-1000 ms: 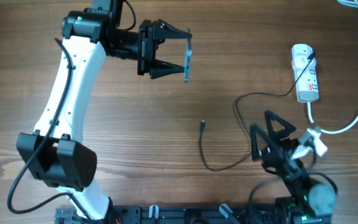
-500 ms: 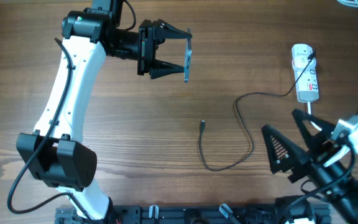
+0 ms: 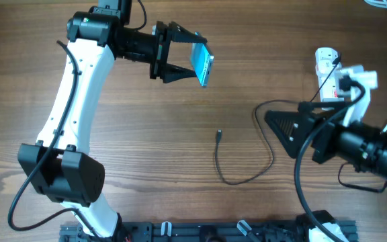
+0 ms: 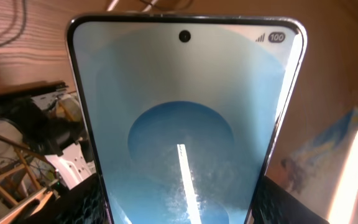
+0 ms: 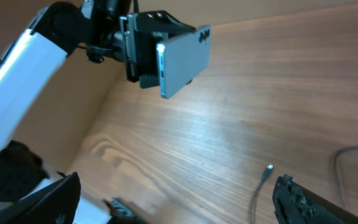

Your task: Plug charger to phone and switch on socket

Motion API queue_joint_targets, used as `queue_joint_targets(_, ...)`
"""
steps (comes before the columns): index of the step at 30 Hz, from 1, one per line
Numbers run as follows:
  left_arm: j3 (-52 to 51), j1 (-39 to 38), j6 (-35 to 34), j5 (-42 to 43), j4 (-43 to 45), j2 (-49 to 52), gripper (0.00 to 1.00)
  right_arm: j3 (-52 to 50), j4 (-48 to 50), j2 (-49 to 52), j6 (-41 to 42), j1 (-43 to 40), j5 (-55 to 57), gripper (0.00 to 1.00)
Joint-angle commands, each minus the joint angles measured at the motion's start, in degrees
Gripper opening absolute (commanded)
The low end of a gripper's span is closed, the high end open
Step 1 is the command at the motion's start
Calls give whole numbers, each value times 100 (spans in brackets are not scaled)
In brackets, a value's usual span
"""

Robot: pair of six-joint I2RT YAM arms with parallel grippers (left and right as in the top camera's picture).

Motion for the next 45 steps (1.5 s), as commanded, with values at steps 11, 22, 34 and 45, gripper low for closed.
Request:
queue_joint_targets(11,109,-280,-822,-614,640,-142,59,568,957,2173,811,2911,3432,98)
queue_joint_targets(22,109,-326,-822,-367,638,-142,59,566,1384,2662,994,2909,4015,83)
queue_joint_targets(34,109,-330,-824,61,638,-142,58,566,1493,2702,1591,2911,4190,37)
queue_joint_targets(45,109,-330,-822,317,638,-142,58,566,1633,2706,1576,2911,4212,29)
